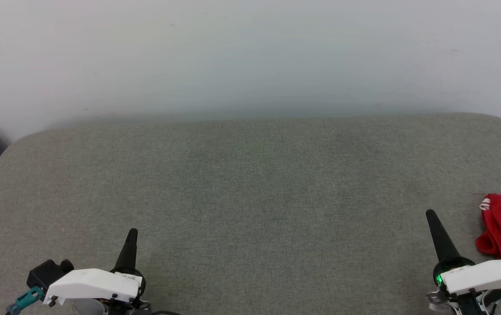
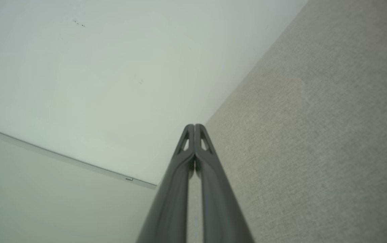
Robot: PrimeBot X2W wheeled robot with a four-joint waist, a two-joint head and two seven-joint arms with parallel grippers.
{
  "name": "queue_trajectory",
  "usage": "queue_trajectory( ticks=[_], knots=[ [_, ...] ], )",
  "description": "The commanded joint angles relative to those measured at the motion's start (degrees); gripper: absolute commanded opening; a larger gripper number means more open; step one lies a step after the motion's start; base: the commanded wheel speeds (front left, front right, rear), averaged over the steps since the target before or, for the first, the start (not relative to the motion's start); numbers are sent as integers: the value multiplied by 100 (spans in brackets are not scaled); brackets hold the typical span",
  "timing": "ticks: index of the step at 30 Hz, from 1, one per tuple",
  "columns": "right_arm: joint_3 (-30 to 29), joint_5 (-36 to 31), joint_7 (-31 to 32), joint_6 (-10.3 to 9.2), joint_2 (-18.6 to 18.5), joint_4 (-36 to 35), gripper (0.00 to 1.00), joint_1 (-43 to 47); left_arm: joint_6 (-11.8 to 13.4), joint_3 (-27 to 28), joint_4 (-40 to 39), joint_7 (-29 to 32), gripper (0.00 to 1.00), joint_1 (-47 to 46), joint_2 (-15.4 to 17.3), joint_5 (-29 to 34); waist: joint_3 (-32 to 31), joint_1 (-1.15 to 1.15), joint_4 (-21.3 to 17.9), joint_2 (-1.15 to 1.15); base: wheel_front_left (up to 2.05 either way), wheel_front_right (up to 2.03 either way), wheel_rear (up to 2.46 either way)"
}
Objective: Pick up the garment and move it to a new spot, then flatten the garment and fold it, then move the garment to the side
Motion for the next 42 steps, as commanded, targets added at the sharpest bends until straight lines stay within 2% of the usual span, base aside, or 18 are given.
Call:
queue_trajectory(
  ticks=[1, 42],
  knots=[
    [-26, 186, 16, 1, 11, -16, 0, -172, -61, 77, -31, 50, 0, -151, -24, -138, 7, -1, 2, 0, 0, 0, 0],
    [-187, 2231, 204, 0, 65, 311, 0, -406, -558, 720, 131, 586, 0, -358, -361, -1730, 167, -1, 33, 0, 0, 0, 0]
  ],
)
